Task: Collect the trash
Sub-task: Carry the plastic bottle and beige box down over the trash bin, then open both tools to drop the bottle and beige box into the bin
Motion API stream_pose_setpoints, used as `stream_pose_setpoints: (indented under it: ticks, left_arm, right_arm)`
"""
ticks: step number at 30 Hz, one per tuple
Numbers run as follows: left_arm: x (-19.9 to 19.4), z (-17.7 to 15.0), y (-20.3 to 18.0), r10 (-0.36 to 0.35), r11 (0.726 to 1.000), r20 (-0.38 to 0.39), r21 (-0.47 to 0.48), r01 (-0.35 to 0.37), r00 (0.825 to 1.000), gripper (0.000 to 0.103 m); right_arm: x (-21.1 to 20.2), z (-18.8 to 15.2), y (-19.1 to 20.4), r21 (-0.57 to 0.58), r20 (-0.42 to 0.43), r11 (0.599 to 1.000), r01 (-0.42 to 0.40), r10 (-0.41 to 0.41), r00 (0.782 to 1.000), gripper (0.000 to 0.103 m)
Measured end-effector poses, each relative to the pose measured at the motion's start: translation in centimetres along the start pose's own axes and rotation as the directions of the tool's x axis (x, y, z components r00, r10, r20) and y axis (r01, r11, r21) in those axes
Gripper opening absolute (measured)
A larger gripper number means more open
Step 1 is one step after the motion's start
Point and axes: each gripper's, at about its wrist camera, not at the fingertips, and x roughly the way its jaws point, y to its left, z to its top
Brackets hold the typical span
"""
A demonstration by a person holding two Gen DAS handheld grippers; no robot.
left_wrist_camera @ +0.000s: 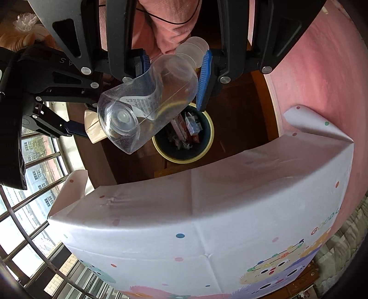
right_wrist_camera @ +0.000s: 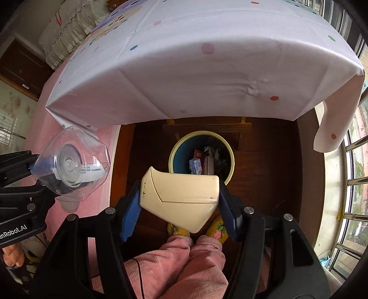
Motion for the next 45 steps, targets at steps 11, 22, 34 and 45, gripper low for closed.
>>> stream_pose_setpoints:
  ticks: [11,22,34,45]
  left_arm:
    - [11.9,0.2,2.7,-0.039,0.997,-0.053,-0.069,0.035,0.998,0.035]
    - [19.6,0.9,4.3,-0.081,0.993,-0.082,-0.089,0.074,0.993,0.035]
    - [22.7,1.1,6.1,-0.07,0.994,-0.073,-0.085,0.064,0.995,0.067]
    - [20.3,0.7,9.2,-0.04,0.988,0.026,-0.149,0.043,0.999,0.072]
  right_arm:
    - [10.4,-1.7,-3.3,0.14,-0.036,0.988,0.069,-0.065,0.997,0.059]
    - [17.7,-2.3,-6.6,0.205,-0.051,0.972,0.11,-0.102,0.993,0.059]
    - [20.6,-0.8,-7.2,0.206,-0.063,0.971,0.123,-0.112,0.992,0.059]
    - [22.8,1.6,-5.0,0.14,-0.082,0.984,0.114,-0.103,0.991,0.059]
